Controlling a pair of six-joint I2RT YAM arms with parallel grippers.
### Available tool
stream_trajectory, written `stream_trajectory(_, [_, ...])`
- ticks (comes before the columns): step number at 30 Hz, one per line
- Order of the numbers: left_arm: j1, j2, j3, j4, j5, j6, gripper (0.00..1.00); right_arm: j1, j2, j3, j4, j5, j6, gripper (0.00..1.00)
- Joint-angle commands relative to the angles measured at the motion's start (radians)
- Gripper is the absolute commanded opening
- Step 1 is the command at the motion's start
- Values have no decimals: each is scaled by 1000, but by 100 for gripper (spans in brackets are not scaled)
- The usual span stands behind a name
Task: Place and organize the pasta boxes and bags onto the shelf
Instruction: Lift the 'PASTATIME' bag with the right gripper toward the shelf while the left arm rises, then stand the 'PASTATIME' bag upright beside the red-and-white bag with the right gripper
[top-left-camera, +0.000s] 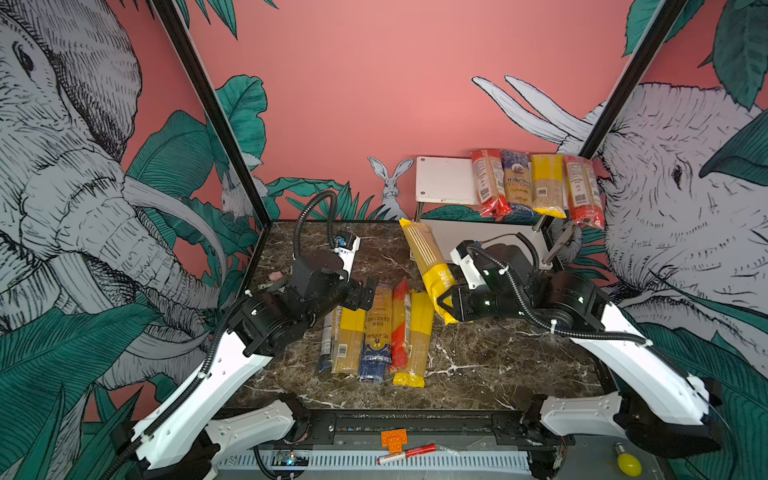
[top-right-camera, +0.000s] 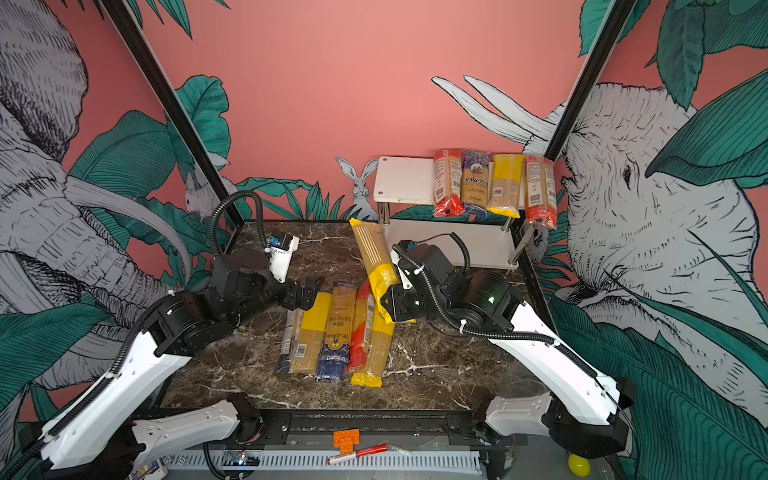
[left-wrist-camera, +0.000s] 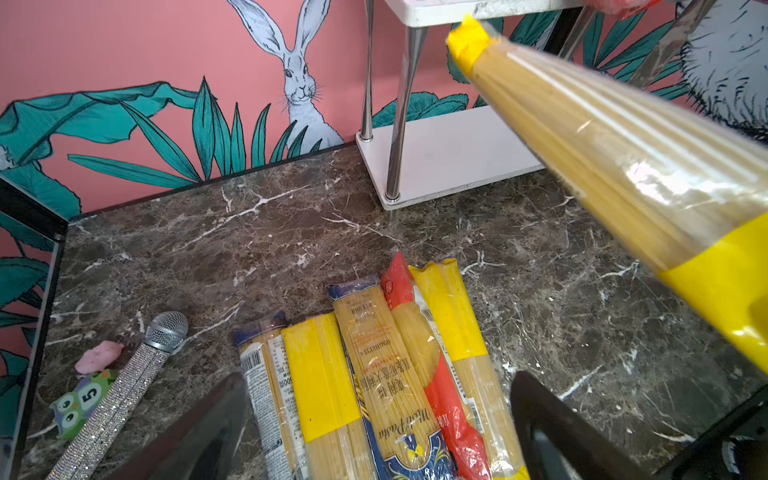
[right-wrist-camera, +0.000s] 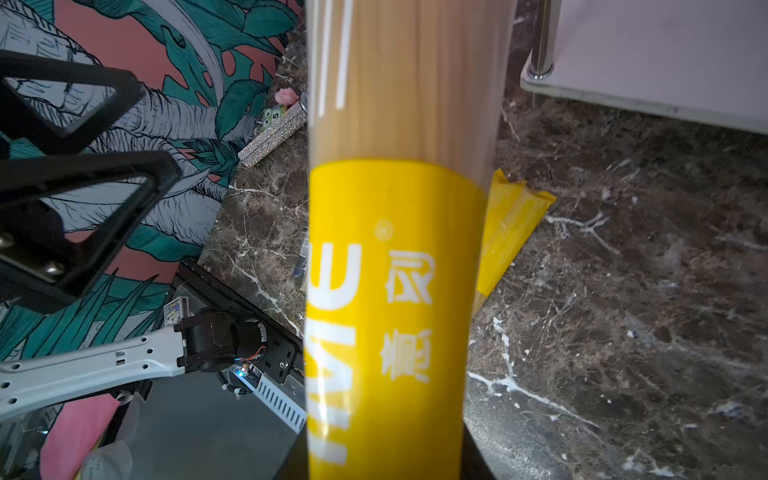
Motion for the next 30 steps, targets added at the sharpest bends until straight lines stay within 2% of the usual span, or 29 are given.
stream_trajectory(1, [39,36,66,1,16,50,99,-13,34,162,45,78,-115,0])
stream_trajectory(11, [211,169,229,42,167,109,100,-87,276,598,-49,67,-251,0])
stream_trajectory(17, [286,234,293,59,236,133,99,-138,433,905,-104,169,-345,0])
stream_trajectory(25, [355,282,295,126,305,136,99,-243,511,915,103,354,-464,0])
stream_trajectory(30, [382,305,301,151,331,133,99,-296,620,966,230,455,-547,0])
